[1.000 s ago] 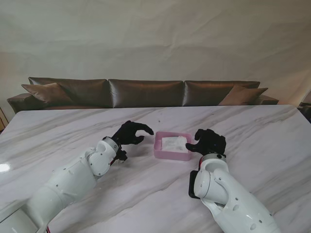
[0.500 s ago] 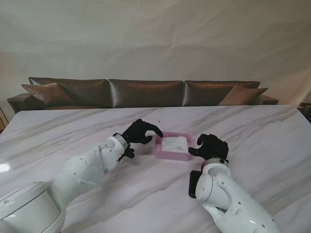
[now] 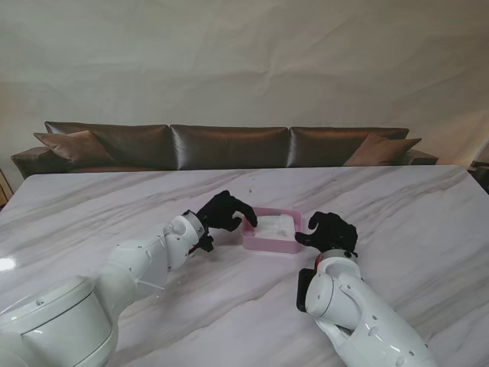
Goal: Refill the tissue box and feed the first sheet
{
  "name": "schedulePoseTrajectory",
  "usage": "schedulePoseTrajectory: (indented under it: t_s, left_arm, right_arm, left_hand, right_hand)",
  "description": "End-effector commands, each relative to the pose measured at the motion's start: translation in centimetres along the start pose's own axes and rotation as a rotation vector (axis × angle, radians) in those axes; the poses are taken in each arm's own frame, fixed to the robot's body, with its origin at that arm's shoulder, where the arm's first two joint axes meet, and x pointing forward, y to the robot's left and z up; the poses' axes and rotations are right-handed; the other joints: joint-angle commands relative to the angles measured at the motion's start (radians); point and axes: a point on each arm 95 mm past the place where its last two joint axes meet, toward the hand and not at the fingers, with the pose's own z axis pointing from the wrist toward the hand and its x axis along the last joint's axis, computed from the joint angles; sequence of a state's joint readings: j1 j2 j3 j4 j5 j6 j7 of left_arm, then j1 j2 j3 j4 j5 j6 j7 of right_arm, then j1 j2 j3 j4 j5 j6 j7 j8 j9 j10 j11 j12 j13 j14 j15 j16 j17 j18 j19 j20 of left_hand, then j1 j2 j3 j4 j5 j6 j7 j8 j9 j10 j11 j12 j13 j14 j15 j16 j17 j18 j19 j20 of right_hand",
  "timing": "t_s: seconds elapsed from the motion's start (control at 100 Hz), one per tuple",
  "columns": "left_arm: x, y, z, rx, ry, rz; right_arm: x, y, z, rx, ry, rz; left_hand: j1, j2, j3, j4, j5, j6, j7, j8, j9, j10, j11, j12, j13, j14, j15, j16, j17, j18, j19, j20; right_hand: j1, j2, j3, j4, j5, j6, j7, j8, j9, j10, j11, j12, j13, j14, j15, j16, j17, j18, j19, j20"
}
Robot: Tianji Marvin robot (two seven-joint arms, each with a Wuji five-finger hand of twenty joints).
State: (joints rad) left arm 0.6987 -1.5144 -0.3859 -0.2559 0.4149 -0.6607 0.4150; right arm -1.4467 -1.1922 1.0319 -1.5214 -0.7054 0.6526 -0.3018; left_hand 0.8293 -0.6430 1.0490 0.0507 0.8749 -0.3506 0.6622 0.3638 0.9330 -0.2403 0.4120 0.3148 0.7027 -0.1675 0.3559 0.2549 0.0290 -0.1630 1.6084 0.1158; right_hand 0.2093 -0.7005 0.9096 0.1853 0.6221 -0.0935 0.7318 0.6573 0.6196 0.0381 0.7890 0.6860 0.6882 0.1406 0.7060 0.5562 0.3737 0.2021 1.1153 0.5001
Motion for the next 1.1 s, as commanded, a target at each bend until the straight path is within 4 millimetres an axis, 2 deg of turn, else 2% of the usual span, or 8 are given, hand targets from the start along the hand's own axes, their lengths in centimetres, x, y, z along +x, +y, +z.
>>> schedulePoseTrajectory:
  t_s: [0.0,0.36,0.44,0.51,0.58,0.69,0.9,1.09]
  left_arm:
    - [0.5,0.1,0.3,-0.019,0.023,0.027]
    - [0.0,0.6,-0.2,-0.077,0.026,0.130]
    - [-0.2,0.6,-0.3,-0.079,0.019,0.152]
    - [-0.3,0.8,-0.5,-0.078,0.013,0.150]
    - [-0.4,1.0,-0.6,-0.075,0.007,0.135]
    - [-0.3,1.2,-0.7,-0.064,-0.002,0.086]
    - [0.5,0.5,-0.9,-0.070,-0.001,0.045]
    - [0.1,0.0,-1.0,-0.077,-0.015,0.073]
  right_arm:
    - [0.1,-0.3,0.0,0.016,0.002,0.007]
    - [0.2,-0.4,0.0,0.015,0.001,0.033]
    - [0.2,-0.4,-0.1,0.016,0.000,0.038]
    - [0.2,-0.4,-0.1,0.016,-0.001,0.042]
    - [0.2,-0.4,-0.1,0.015,-0.001,0.042]
    - [0.1,-0.4,-0.1,0.016,-0.002,0.040]
    - [0.2,-0.5,0.0,0.018,0.000,0.046]
    - [0.3,-0.4,-0.1,0.014,0.003,0.056]
  left_hand:
    - [0.040,-0.018,0.046,-0.031,0.024,-0.059,0.024,0.021,0.053,-0.049,0.012,-0.008,0.044,-0.027,0.013,0.010,0.000,-0.047,-1.410,0.024]
    - [0.056,-0.023,0.050,-0.030,0.024,-0.065,0.037,0.021,0.082,-0.039,0.007,-0.014,0.079,-0.018,0.029,0.019,-0.012,-0.020,-1.322,0.064]
    - [0.056,-0.024,0.040,-0.042,0.021,-0.066,0.040,0.022,0.091,-0.034,0.002,-0.017,0.089,-0.014,0.034,0.032,-0.017,-0.007,-1.270,0.088]
    - [0.056,-0.033,0.028,-0.067,0.025,-0.065,0.043,0.023,0.116,-0.024,0.000,-0.021,0.119,0.000,0.047,0.066,-0.037,0.050,-1.111,0.159]
    - [0.083,-0.080,0.000,-0.113,0.027,-0.062,0.043,0.021,0.131,-0.011,-0.002,-0.024,0.178,0.033,0.033,0.147,-0.029,0.160,-0.901,0.250]
    - [0.119,-0.122,-0.041,-0.140,0.005,-0.046,0.023,0.015,0.088,-0.011,-0.006,-0.021,0.254,0.061,0.018,0.270,0.000,0.226,-0.815,0.286]
    - [0.021,-0.049,-0.033,-0.113,-0.042,-0.015,-0.026,-0.002,0.018,-0.001,-0.020,-0.021,0.187,0.067,-0.010,0.289,-0.018,0.255,-0.841,0.273]
    - [-0.124,-0.003,-0.045,-0.063,-0.053,0.011,-0.041,-0.003,-0.010,0.014,-0.019,0.002,0.125,0.071,0.032,0.209,-0.039,0.286,-0.881,0.253]
  right_hand:
    - [-0.002,0.020,-0.012,-0.009,0.017,0.010,0.003,-0.005,0.013,0.018,0.012,-0.008,0.003,-0.005,-0.018,-0.012,-0.015,-0.010,-0.012,-0.001]
    - [-0.003,0.029,-0.014,-0.009,0.021,0.012,0.003,-0.006,0.016,0.020,0.012,-0.007,0.008,-0.005,-0.015,-0.010,-0.017,-0.011,-0.013,-0.005]
    - [-0.005,0.031,-0.016,-0.010,0.022,0.012,0.004,-0.006,0.016,0.020,0.012,-0.007,0.007,-0.005,-0.015,-0.010,-0.018,-0.010,-0.014,-0.006]
    - [-0.004,0.031,-0.016,-0.010,0.020,0.013,0.003,-0.006,0.016,0.021,0.011,-0.007,0.007,-0.004,-0.015,-0.010,-0.018,-0.010,-0.014,-0.006]
    - [-0.003,0.032,-0.016,-0.010,0.020,0.011,0.002,-0.007,0.014,0.021,0.011,-0.007,0.007,-0.004,-0.014,-0.009,-0.019,-0.011,-0.015,-0.007]
    - [-0.003,0.033,-0.017,-0.010,0.021,0.012,0.002,-0.007,0.014,0.022,0.011,-0.007,0.007,-0.003,-0.015,-0.009,-0.021,-0.010,-0.016,-0.008]
    - [-0.004,0.035,-0.018,-0.010,0.021,0.012,0.001,-0.007,0.015,0.020,0.010,-0.007,0.007,-0.006,-0.016,-0.010,-0.023,-0.010,-0.017,-0.010]
    - [-0.004,0.036,-0.018,-0.010,0.023,0.013,0.001,-0.007,0.015,0.021,0.010,-0.008,0.009,-0.005,-0.015,-0.009,-0.023,-0.009,-0.018,-0.011]
